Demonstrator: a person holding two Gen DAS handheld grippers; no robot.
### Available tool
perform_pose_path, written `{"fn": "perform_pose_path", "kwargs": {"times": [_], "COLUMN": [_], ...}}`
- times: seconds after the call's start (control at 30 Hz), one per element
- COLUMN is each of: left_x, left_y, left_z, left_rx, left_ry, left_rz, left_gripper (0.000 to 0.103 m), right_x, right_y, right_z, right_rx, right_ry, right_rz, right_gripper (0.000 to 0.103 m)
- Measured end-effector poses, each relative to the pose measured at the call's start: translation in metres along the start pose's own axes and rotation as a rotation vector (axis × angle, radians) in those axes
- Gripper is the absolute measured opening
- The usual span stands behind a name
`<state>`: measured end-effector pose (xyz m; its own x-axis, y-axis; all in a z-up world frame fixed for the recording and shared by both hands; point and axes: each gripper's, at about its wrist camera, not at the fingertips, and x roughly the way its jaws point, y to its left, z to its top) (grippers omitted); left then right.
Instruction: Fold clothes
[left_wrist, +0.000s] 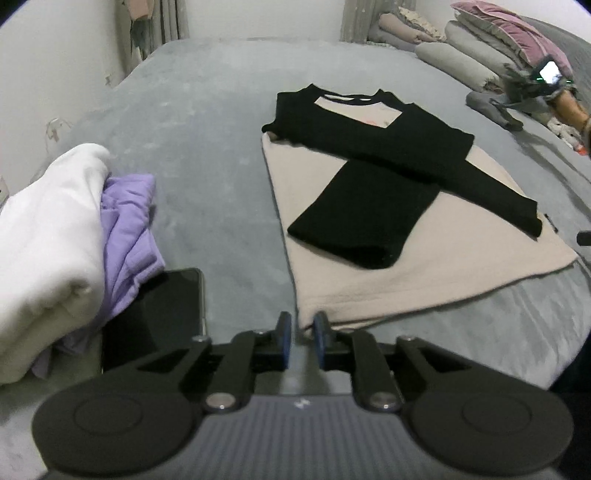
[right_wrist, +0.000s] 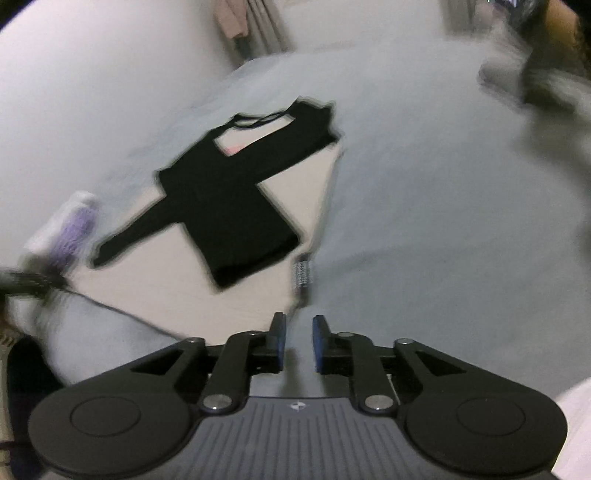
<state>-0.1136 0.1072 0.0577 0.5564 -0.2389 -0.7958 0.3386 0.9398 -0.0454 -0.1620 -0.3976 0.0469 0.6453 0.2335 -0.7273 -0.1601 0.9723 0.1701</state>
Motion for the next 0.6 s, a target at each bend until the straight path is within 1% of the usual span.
{"fn": "perform_pose_path", "kwargs": {"times": [0.03, 0.07, 0.1, 0.17, 0.2, 0.27, 0.33, 0.4, 0.43, 0.5, 0.6], "left_x": [-0.002, -0.005, -0.007, -0.013, -0.016, -0.024, -0.028, -0.029, -0.028, -0.026, -0.023], "left_y": [-0.002, -0.005, -0.009, -0.019, -0.024, -0.035, -0.046, -0.055, -0.059, -0.068, -0.083], "left_z": [-0.001, -0.003, -0.005, -0.007, -0.008, -0.010, -0.011, -0.013, -0.015, -0.018, -0.021], "left_rx": [0.006, 0.018, 0.032, 0.070, 0.090, 0.135, 0.168, 0.183, 0.193, 0.216, 0.264], "left_ry": [-0.010, -0.020, -0.029, -0.045, -0.054, -0.076, -0.091, -0.098, -0.096, -0.095, -0.103], "left_rz": [0.016, 0.034, 0.047, 0.048, 0.048, 0.050, 0.037, 0.013, -0.002, -0.030, -0.079], "left_gripper": [0.019, 0.021, 0.024, 0.026, 0.029, 0.031, 0.033, 0.034, 0.034, 0.035, 0.040], "right_x": [-0.005, -0.010, -0.013, -0.014, -0.013, -0.005, 0.012, 0.036, 0.047, 0.059, 0.062], "right_y": [0.009, 0.021, 0.033, 0.062, 0.078, 0.109, 0.137, 0.159, 0.166, 0.176, 0.179], "right_z": [-0.001, -0.002, -0.004, -0.006, -0.007, -0.009, -0.012, -0.015, -0.015, -0.011, -0.003], "right_rx": [-0.058, -0.114, -0.160, -0.260, -0.314, -0.420, -0.508, -0.567, -0.584, -0.600, -0.582], "right_ry": [-0.007, -0.010, -0.005, 0.019, 0.032, 0.062, 0.103, 0.141, 0.146, 0.125, 0.067], "right_rz": [-0.020, -0.010, 0.039, 0.142, 0.176, 0.214, 0.241, 0.236, 0.219, 0.191, 0.164], "right_gripper": [0.020, 0.020, 0.020, 0.020, 0.020, 0.020, 0.020, 0.020, 0.020, 0.019, 0.019]}}
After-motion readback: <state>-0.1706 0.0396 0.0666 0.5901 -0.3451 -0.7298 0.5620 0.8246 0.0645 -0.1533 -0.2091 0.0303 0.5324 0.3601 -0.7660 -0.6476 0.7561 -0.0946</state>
